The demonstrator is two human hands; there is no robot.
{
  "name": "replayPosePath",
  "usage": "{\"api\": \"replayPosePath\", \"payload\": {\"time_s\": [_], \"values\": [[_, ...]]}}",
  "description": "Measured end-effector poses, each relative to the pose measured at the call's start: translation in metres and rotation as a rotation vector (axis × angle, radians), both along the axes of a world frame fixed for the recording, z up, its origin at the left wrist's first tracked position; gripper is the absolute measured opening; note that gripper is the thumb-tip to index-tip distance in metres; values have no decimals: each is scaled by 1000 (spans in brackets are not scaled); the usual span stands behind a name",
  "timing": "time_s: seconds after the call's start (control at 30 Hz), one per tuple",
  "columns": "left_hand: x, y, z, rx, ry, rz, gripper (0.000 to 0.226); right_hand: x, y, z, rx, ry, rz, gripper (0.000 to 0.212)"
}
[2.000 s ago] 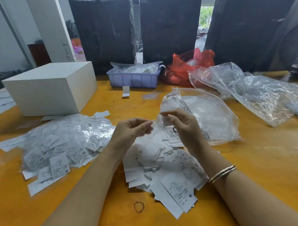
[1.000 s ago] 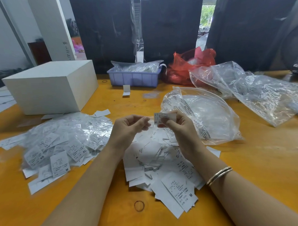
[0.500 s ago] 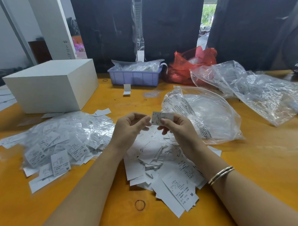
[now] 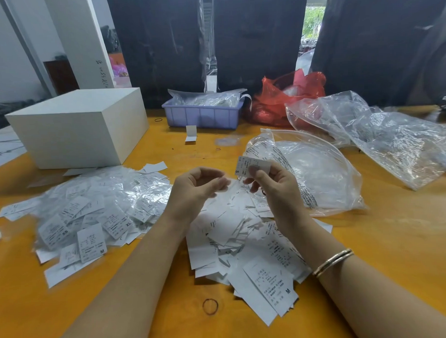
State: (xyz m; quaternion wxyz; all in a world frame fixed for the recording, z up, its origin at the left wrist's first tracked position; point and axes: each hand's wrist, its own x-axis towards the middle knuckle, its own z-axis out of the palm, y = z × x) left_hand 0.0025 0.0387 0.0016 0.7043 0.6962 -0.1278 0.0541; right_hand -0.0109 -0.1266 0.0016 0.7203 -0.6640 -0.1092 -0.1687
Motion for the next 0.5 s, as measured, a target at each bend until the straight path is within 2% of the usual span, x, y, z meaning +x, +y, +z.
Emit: {"api": "replayPosePath", "payload": {"time_s": [0.2, 0.37, 0.5], "values": [[0, -1, -1, 19, -27, 16, 14, 1, 1, -2, -105, -27, -9, 6], [-1, -1, 0, 20, -49, 22, 13, 0, -1, -5, -285, -68, -31, 18], [-1, 0, 0, 22, -50, 33, 8, -1, -3, -7, -431, -104, -47, 5]]}}
